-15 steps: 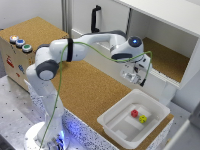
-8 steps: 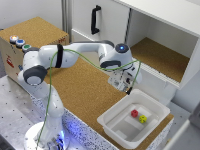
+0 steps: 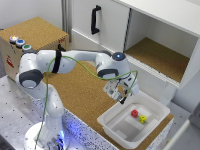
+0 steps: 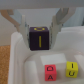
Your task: Put the grasped purple object inside the box
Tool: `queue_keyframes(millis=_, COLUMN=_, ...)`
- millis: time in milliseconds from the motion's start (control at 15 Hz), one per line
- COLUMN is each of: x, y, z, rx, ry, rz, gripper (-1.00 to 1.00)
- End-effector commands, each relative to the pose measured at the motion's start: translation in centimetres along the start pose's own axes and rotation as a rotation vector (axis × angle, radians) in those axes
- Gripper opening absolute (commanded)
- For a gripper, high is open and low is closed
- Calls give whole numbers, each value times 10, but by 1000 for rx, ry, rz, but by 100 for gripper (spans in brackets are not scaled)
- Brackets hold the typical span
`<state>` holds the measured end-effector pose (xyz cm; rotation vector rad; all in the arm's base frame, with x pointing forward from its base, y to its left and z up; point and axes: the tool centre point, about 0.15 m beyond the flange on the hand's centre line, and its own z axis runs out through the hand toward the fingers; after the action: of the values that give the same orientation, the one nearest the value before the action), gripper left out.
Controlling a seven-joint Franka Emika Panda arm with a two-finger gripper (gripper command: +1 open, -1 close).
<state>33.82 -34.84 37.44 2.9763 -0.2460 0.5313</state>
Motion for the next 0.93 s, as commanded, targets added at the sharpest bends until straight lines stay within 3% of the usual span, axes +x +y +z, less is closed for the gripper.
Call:
queue_keyframes(millis=0, x=38, y=6, z=78, rx=-24, ry=-36, rz=-99, gripper=-100)
queue_keyframes(millis=200, x=49, y=8, z=111, rx=-60, ry=-38, rz=-129, gripper=-100)
queue_keyframes(millis=533, x=68, y=13, z=126, rx=2, ry=12, rz=-134, gripper=-100)
queue_keyframes(millis=867, x=77, y=20, z=153, rx=74, ry=-16, rz=-99, gripper=-100)
